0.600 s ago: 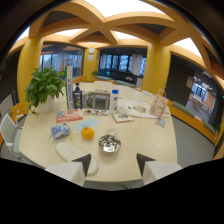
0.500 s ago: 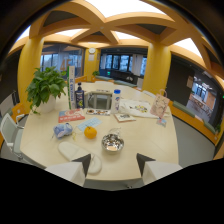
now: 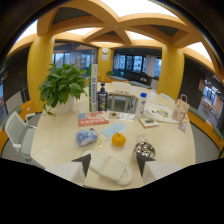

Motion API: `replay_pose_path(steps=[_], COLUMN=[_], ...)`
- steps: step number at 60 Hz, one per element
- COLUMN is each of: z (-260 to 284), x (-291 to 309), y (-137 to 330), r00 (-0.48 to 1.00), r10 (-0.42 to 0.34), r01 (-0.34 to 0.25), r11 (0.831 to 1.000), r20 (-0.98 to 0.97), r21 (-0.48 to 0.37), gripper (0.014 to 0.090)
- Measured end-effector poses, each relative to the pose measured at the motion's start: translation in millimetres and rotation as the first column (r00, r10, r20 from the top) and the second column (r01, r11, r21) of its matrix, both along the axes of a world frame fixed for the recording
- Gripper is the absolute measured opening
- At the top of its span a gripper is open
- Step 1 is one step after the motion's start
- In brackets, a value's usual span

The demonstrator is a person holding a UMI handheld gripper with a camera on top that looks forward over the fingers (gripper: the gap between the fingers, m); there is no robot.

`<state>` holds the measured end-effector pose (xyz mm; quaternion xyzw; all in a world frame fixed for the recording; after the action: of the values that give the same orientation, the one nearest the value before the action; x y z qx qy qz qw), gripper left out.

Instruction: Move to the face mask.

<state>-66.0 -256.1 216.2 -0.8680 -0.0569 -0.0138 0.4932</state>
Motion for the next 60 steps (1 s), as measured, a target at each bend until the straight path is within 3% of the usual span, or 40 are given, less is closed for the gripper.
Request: replay_pose_path(steps=[13, 32, 45, 60], z=[-16, -71, -107, -117], x=[-17, -15, -8, -5], y=[91, 226, 261, 276], r00=[1.0, 1.0, 1.0, 1.0], r10=[0.009, -0.01, -0.018, -0.017], r01=[-0.009, 0.01, 0.016, 0.014], r11=[1.0, 0.994, 0.983, 0.979], r20=[-0.002, -0.001, -0.006, -0.013], r21=[-0.01, -0.108, -0.184, -0.204], gripper=[0.0863, 0.0864, 0.0862, 0.0866])
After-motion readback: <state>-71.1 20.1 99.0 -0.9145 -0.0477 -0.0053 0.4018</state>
